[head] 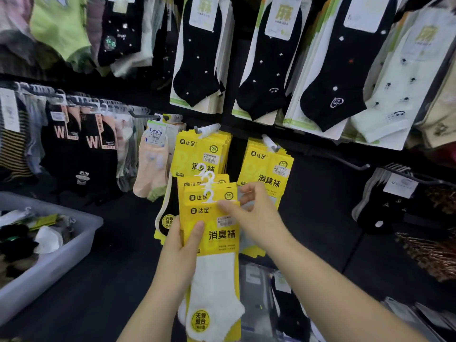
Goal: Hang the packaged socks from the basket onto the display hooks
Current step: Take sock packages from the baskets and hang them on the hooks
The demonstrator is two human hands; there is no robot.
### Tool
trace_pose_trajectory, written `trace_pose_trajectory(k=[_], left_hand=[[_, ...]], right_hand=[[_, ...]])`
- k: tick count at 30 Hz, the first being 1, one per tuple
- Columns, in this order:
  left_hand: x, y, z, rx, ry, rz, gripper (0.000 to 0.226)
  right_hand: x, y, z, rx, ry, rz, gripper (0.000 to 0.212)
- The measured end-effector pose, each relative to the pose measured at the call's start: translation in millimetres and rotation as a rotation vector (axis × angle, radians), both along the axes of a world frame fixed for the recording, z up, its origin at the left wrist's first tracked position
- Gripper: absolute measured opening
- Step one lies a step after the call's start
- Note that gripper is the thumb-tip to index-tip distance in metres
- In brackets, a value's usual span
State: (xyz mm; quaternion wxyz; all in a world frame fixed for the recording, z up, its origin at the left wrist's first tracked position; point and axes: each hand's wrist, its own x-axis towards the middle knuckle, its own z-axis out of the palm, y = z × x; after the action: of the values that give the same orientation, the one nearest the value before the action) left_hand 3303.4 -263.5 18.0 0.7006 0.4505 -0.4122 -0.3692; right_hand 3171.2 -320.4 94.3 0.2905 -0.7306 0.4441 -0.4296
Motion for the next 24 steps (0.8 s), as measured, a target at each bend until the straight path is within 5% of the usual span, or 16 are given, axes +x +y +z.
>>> trace_pose_trajectory(k=[8,15,24], left_hand=[[0.4,-1.1,-7.2,0.014,0.092,-0.034,0.025],[13.8,0.8,-3.9,0.025,-0.074,0.143,0.014],[12.3,4.3,-2.7,0.013,-0.129,0.090,0.018]], right_hand=[[-18.8,-0.8,10.3,0.005,-0.073,0.013,0.007],[-54.9,-20.5,43.2,-0.128,-0.381,-0.258,0.011],[-38.5,-61.9,63.9,-0.130,-0.229,-0.322,0.021]])
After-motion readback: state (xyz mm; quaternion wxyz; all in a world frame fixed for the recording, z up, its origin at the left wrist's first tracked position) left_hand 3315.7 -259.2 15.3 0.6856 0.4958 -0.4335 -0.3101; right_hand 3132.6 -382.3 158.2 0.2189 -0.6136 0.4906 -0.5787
